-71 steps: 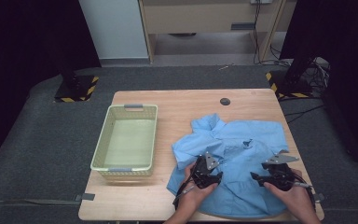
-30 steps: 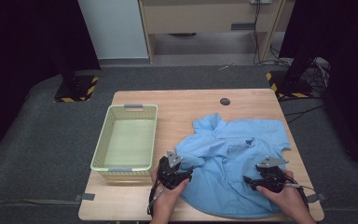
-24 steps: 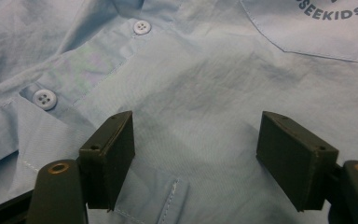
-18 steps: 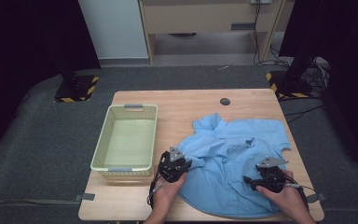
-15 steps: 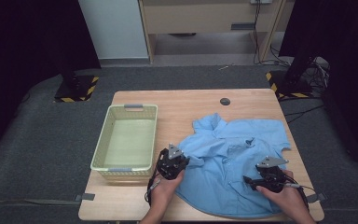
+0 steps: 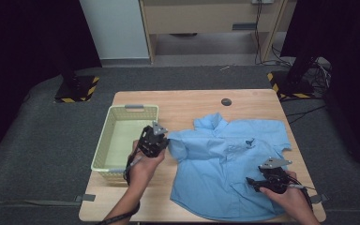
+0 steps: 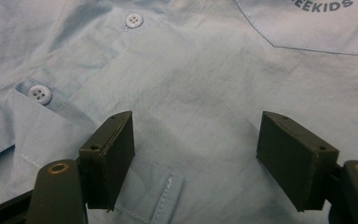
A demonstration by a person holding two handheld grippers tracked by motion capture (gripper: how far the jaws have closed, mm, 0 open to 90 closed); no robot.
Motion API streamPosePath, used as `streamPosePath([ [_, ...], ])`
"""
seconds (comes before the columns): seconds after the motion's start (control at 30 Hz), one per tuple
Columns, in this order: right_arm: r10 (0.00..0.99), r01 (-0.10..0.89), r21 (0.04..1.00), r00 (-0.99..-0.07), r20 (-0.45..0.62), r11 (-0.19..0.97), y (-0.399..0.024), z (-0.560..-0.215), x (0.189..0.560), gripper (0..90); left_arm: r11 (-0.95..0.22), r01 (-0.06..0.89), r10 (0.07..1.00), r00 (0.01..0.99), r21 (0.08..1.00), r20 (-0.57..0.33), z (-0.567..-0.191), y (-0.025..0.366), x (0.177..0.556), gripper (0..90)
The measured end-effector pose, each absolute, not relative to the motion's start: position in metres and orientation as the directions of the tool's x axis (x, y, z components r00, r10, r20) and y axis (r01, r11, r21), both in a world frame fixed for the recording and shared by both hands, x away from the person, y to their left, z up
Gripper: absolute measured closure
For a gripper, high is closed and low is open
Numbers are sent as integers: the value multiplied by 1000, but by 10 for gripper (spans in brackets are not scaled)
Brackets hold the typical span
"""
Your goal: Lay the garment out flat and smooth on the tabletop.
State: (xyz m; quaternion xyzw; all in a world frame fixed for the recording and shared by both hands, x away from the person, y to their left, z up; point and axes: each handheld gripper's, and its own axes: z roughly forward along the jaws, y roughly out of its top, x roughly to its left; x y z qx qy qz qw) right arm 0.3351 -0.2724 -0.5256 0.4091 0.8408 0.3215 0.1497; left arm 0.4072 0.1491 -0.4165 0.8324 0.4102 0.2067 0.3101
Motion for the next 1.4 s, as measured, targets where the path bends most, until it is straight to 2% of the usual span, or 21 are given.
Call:
streamPosePath([
  [0.1,783,593,658,-622,10,463,-271,-525,333,265,-505,575,816,562,644,137,-411,157,424,897],
  [0.33,750,576,648,-661,10,499,-266,-524,328,243,-505,622,833,532,598,152,-409,163,446,894],
  [0.37,745,573,647,-666,11,503,-265,-524,327,242,-496,618,842,514,609,164,-407,164,445,862],
  [0.43,734,566,644,-679,9,515,-263,-524,325,242,-476,599,858,478,644,189,-403,165,442,646],
  [0.47,729,562,643,-685,10,519,-262,-524,325,243,-462,590,862,473,662,180,-401,165,438,592],
  [0.57,718,565,625,-696,11,539,-259,-521,326,276,-436,559,864,478,705,155,-398,160,424,473],
  [0.63,707,547,636,-707,2,545,-256,-515,327,291,-427,533,856,499,730,137,-399,153,412,429],
  [0.77,711,498,683,-701,-46,535,-261,-494,347,343,-418,484,821,563,769,92,-407,131,386,387],
  [0.93,763,504,700,-640,-90,506,-272,-477,396,321,-424,481,769,639,767,23,-439,101,364,360],
  [1.17,807,554,694,-586,-67,460,-276,-487,449,301,-430,514,743,668,742,-32,-491,81,349,322],
  [1.4,818,573,696,-574,-36,433,-278,-497,475,277,-469,514,729,685,718,-14,-515,70,334,296],
])
